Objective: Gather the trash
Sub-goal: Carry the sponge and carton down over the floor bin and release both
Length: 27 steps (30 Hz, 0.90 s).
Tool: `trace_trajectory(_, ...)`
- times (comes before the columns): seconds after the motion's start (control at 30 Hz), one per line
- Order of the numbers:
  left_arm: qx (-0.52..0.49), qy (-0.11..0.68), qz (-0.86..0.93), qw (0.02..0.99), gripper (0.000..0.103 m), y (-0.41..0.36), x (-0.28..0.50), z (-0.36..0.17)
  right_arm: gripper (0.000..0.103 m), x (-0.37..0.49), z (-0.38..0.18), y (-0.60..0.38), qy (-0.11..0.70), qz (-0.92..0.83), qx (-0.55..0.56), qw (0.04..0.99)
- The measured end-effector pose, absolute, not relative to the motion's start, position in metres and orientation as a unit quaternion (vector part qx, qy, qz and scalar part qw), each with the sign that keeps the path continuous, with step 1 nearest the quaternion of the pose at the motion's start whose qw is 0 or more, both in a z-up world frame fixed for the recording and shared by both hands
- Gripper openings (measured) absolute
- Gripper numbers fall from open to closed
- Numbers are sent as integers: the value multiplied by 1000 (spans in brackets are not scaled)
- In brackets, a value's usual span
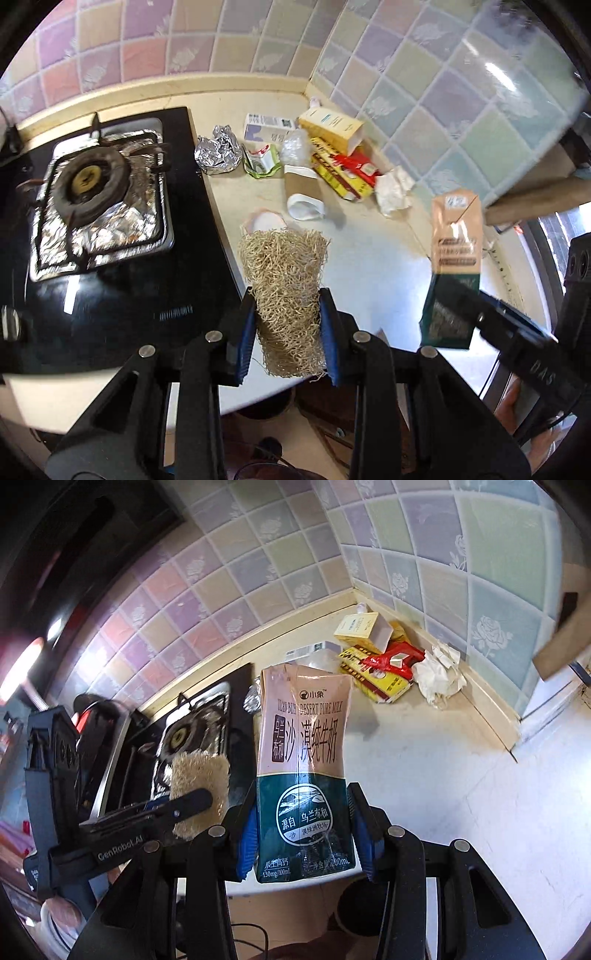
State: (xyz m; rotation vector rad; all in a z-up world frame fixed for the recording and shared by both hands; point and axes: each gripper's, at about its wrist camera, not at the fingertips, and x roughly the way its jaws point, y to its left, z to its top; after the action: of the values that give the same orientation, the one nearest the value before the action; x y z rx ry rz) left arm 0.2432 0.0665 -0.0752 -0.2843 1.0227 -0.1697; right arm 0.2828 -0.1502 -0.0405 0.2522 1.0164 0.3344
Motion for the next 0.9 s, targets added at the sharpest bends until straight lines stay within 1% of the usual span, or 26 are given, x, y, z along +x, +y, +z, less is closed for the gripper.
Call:
trace_trajectory(0.2,-133,459,-75,875,28,42,165,-65,44,201,-30,-152,481,189,102,850)
trace_trajectory(0.43,-127,462,-62,876,28,16,84,-82,44,118,-53,-162,503,209,91,834)
trace_trajectory(0.6,-123,499,-54,856,28,7,54,-114,44,79,-92,-170,531,204,91,818)
trace_trajectory(0.8,-110,541,-54,832,28,2,34,-174,44,53,-157,-177,570,179,93,796)
trace_trajectory(0.9,-105,559,-61,821,28,2,29,-212,44,48,-200,-179,592,160,88,785)
